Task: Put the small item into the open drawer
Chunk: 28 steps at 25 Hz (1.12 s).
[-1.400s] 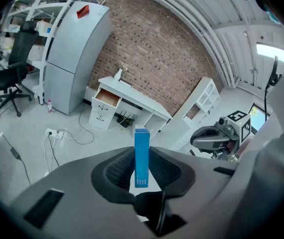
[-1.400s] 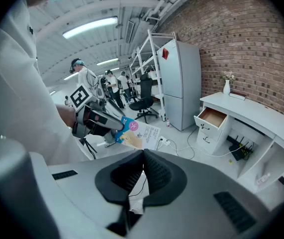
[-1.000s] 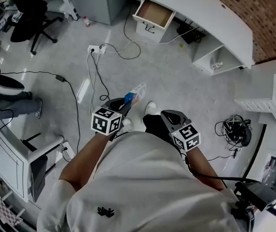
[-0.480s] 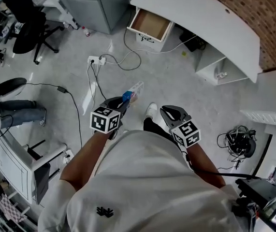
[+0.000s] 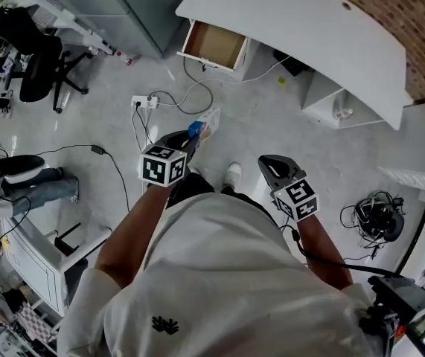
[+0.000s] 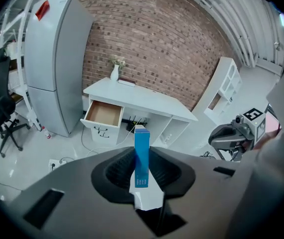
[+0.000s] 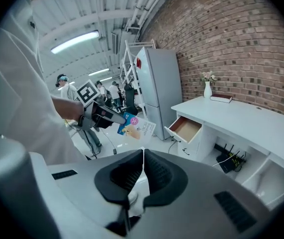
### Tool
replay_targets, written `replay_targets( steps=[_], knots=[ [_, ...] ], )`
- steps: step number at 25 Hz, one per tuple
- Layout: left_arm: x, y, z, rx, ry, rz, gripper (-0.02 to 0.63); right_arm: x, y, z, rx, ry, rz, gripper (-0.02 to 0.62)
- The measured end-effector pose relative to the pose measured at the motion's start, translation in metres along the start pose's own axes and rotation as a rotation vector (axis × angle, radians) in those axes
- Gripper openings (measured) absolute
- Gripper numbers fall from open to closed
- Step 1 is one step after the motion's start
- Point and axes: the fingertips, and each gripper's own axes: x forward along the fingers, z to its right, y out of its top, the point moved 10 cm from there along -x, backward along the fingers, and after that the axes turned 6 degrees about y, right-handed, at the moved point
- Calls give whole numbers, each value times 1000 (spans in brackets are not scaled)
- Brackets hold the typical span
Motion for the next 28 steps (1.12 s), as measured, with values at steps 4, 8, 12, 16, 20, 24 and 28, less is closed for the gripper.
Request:
replay_targets(
  steps=[4, 8, 12, 16, 20, 24, 28],
  knots=[
    [42, 44, -13, 24, 15, -15, 95, 4, 6, 27, 49, -15, 0, 32],
    [97, 80, -27, 34, 36, -29, 95, 2, 14, 57, 101, -49, 23, 32],
    [145, 116, -43, 35, 51, -46, 95, -3, 22, 86, 155, -122, 25, 32],
    [192, 153, -64, 47, 74, -67, 95, -2, 38, 117, 204, -201, 33, 32],
    [251, 184, -89, 47, 91, -98, 95, 9, 59, 148, 255, -261, 22, 32],
    [306, 205, -116, 77, 104, -144, 95, 29, 81, 170, 317, -306, 15, 32],
    [364, 226, -134, 104, 100, -192, 95, 41, 93, 196, 373, -358, -5, 32]
  ],
)
